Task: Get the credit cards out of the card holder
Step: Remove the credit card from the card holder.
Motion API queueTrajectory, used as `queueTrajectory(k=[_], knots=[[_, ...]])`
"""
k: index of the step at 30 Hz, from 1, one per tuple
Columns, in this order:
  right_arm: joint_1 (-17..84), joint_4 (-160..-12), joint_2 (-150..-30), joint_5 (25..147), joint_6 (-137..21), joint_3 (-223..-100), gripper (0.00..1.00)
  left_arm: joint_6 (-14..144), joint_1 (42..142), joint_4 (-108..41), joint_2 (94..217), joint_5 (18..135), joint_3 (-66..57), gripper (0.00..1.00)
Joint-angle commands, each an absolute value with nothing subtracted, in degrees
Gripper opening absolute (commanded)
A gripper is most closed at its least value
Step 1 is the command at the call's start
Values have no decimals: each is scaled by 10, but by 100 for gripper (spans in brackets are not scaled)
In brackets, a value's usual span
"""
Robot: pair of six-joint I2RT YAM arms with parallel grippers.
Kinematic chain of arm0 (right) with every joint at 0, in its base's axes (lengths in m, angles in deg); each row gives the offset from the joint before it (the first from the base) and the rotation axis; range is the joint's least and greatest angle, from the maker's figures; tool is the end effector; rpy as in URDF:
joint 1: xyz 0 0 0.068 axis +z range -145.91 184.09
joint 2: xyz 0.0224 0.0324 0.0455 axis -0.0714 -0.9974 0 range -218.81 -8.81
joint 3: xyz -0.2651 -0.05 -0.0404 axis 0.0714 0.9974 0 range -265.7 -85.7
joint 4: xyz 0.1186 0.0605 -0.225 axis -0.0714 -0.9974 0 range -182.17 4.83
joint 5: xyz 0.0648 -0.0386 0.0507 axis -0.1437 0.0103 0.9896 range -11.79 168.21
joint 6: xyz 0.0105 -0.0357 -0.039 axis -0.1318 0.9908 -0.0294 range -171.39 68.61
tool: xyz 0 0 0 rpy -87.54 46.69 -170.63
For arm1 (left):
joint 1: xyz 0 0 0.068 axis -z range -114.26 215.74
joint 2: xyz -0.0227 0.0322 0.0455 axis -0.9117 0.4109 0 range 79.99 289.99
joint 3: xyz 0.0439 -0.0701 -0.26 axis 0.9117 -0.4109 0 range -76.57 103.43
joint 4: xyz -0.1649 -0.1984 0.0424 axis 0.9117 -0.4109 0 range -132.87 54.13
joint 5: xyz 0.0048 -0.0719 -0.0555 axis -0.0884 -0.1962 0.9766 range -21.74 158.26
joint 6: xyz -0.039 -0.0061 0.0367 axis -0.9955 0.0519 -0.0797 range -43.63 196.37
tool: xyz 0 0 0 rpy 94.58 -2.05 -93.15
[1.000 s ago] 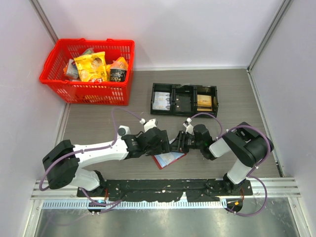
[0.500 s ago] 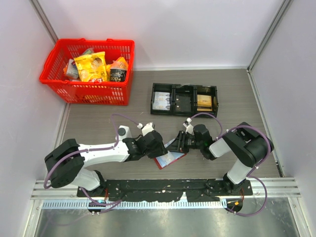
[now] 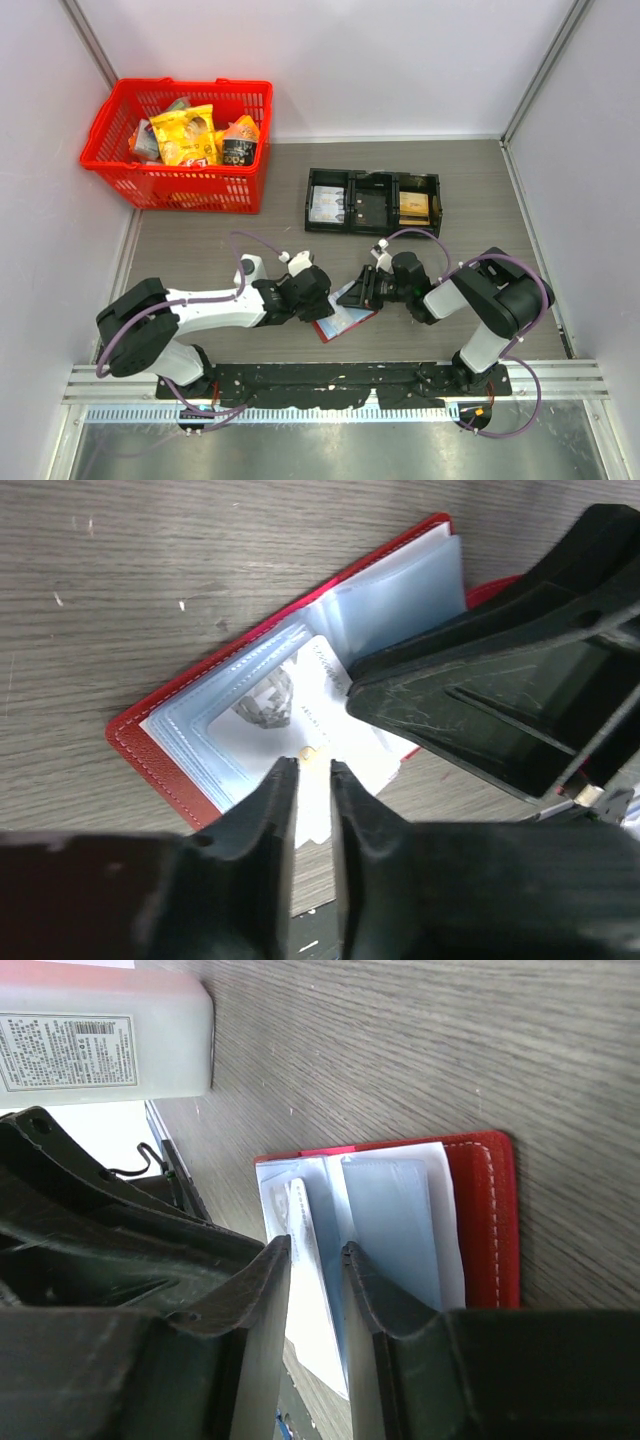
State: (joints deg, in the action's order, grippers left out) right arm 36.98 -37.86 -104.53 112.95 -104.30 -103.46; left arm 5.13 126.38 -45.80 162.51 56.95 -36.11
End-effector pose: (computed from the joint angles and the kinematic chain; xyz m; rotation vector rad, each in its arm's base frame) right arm 0.1947 0.1501 0.0964 -0.0040 2.3937 1.4540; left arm 0.1408 -0.2361 0.1699 -0.3293 2.5867 -0.7145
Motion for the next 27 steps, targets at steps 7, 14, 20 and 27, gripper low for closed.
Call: queueTrajectory(k=[7, 14, 20, 27], knots=[[368, -378, -1014, 1138, -1035, -1016, 28, 72, 1261, -455, 1659, 567, -353, 8], [369, -361, -1016, 1152, -1039, -1015, 27, 75, 1259, -458, 1659, 567, -359, 4], [368, -356, -1022, 1155, -1040, -1014, 27, 78, 1258, -458, 1632, 567, -360, 8], [368, -354, -1026, 1154, -1040, -1015, 27, 91, 1258, -491, 1611, 559, -339, 18]])
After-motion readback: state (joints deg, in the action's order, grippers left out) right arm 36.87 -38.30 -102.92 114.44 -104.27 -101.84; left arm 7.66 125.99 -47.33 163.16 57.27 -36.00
